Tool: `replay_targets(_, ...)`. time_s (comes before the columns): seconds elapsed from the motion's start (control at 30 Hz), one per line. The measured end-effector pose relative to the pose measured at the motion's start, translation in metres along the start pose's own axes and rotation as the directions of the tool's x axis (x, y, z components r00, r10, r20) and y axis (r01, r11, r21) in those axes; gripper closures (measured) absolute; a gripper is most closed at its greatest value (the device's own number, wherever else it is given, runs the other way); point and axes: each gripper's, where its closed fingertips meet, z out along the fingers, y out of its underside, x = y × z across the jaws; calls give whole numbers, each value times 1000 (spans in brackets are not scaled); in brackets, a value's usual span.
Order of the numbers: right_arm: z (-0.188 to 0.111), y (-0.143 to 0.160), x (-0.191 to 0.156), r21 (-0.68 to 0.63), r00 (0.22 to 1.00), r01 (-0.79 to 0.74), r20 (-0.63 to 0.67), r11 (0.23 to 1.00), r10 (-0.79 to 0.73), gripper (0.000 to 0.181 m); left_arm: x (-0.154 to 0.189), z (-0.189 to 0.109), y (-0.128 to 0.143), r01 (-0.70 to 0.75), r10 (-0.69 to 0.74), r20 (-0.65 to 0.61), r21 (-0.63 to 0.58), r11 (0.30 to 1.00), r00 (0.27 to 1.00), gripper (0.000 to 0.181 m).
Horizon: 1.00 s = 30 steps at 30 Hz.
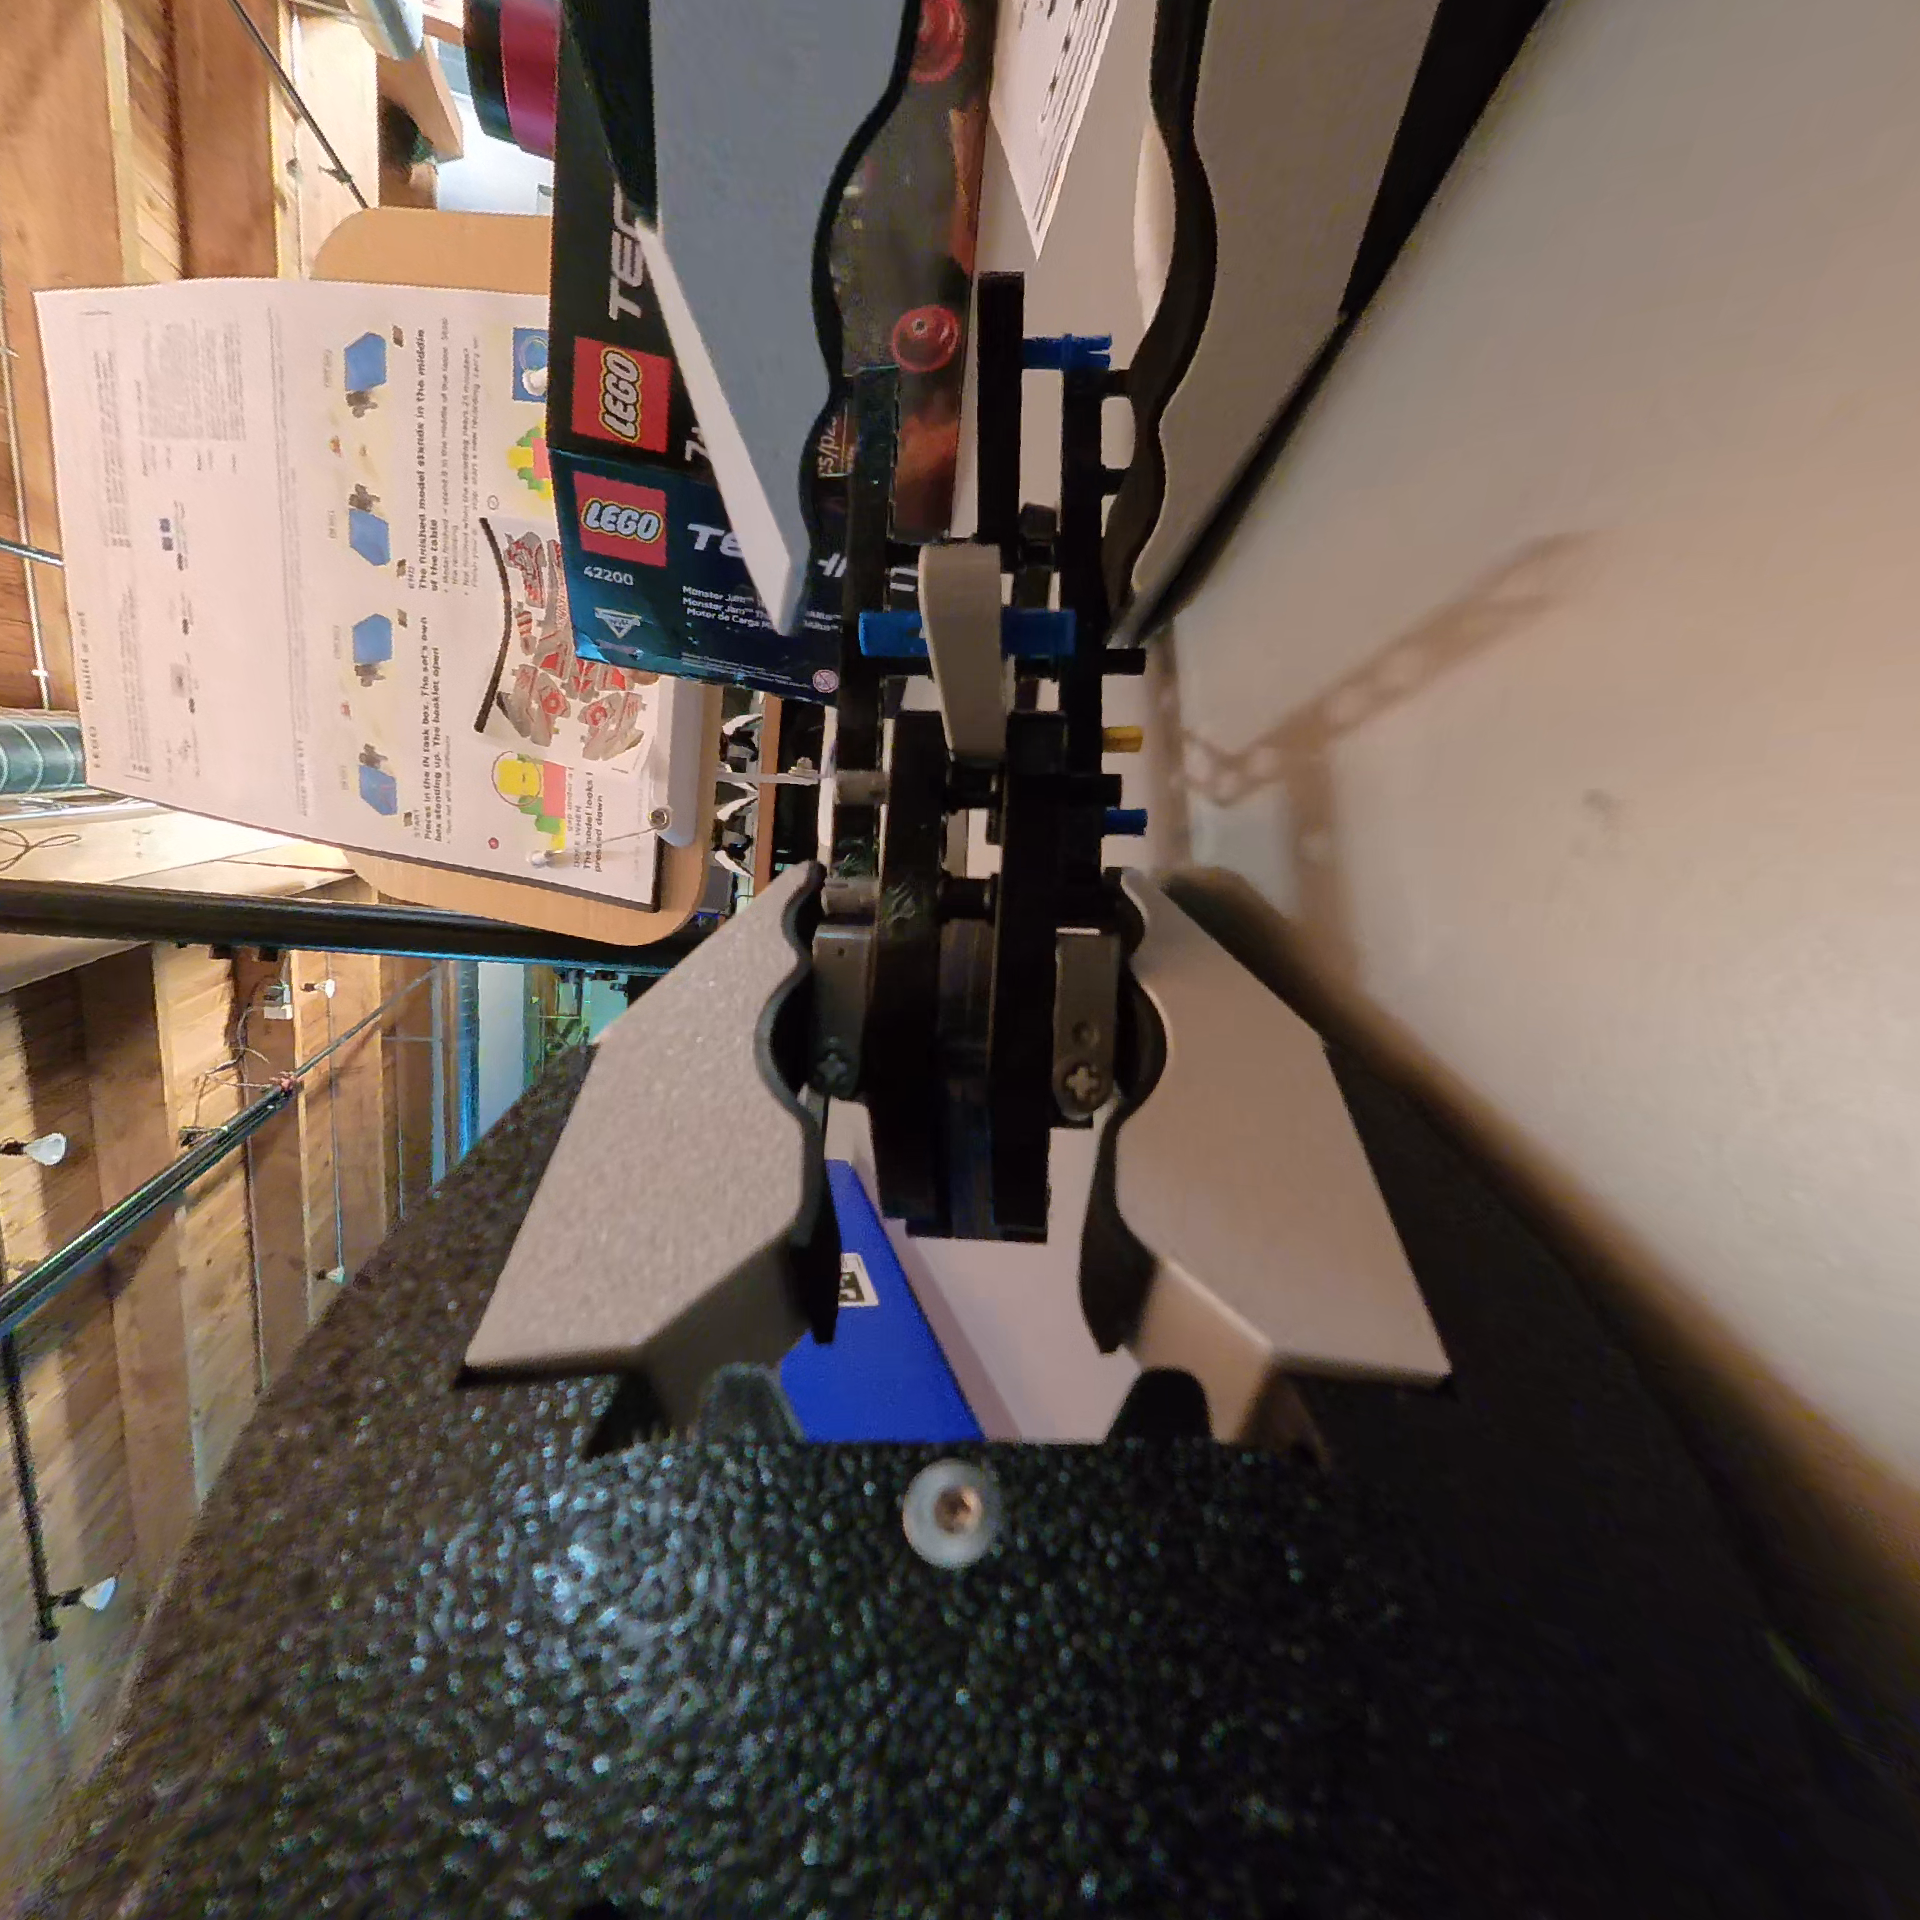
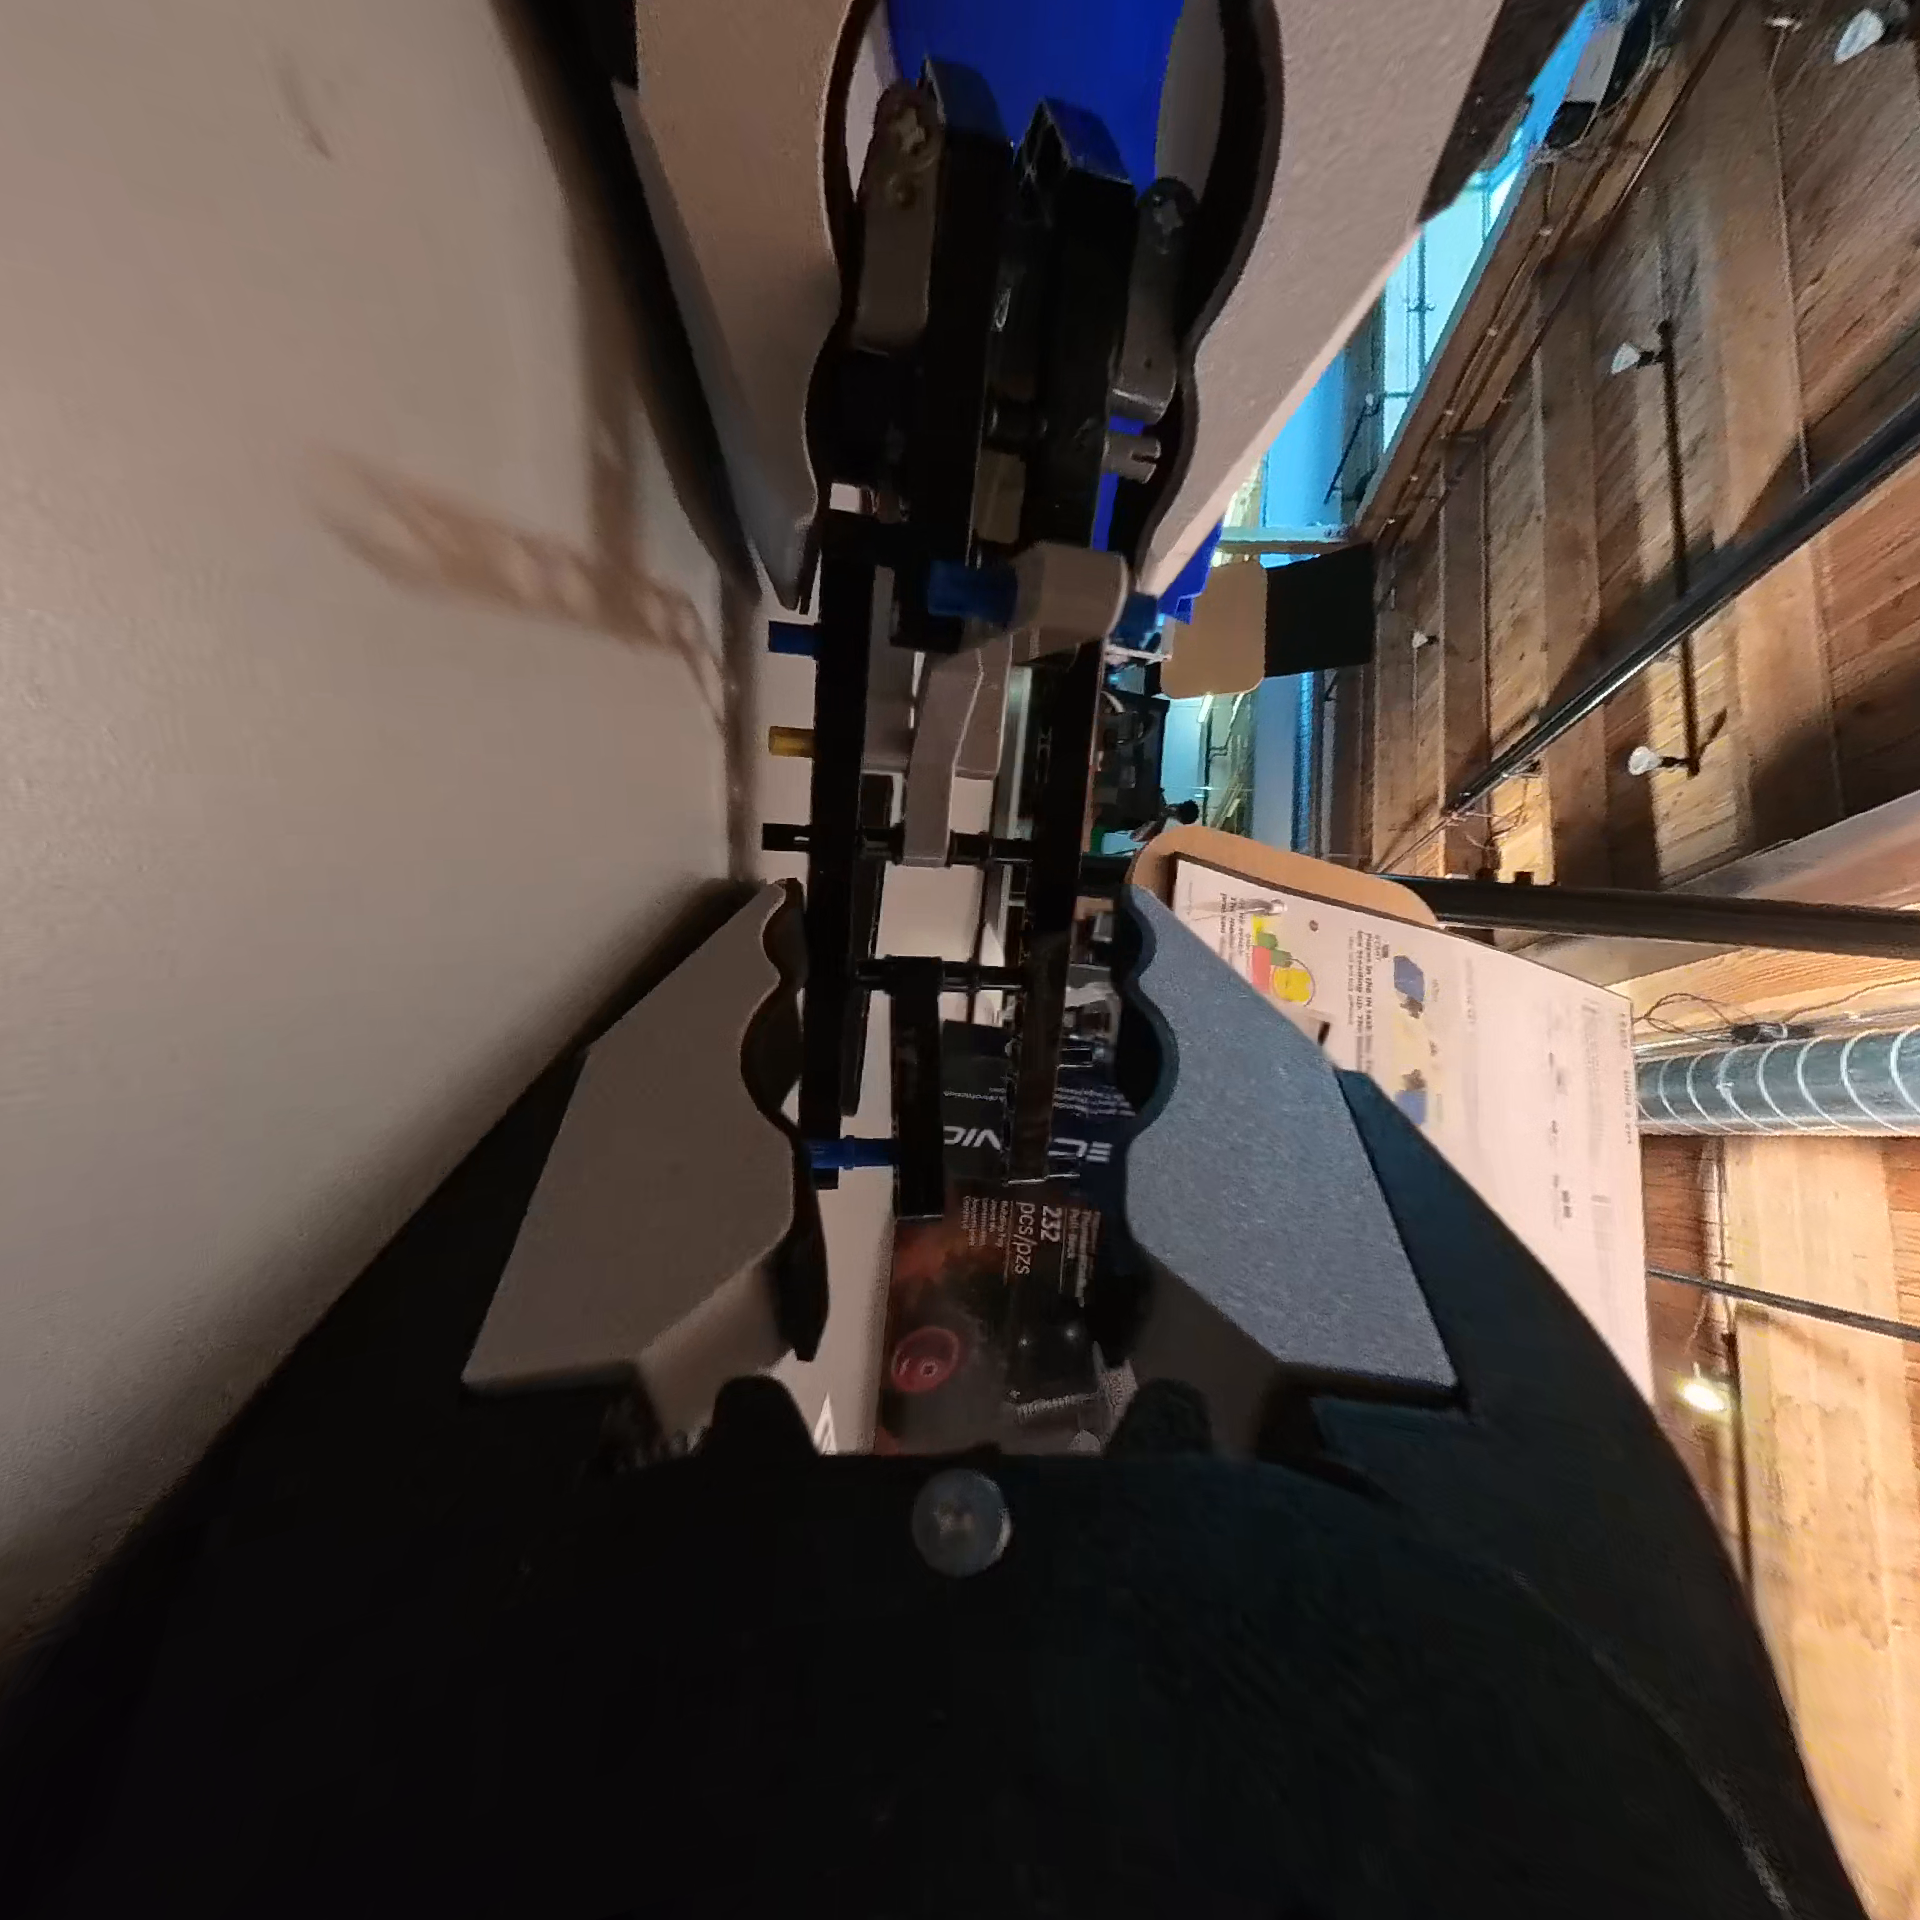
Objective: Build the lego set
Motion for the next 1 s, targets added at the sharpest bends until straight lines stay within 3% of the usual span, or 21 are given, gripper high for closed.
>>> replay_targets(0.27,1,3,4,-20,999,-5,-32,1000,5,120,-1,-2,-6,43,-43,-5,23,999,999,130)
replay_targets(0.37,1,3,2,-20,1000,-10,-15,1000,10,129,-3,-2,-6,35,-35,3,23,999,999,130)
replay_targets(0.6,3,5,7,-58,998,12,-56,998,-15,128,-6,-3,-7,43,-43,13,32,999,999,130)
replay_targets(1.0,3,7,-1,-70,999,-35,11,997,36,129,-1,-2,-9,1,-1,7,25,1000,1000,130)
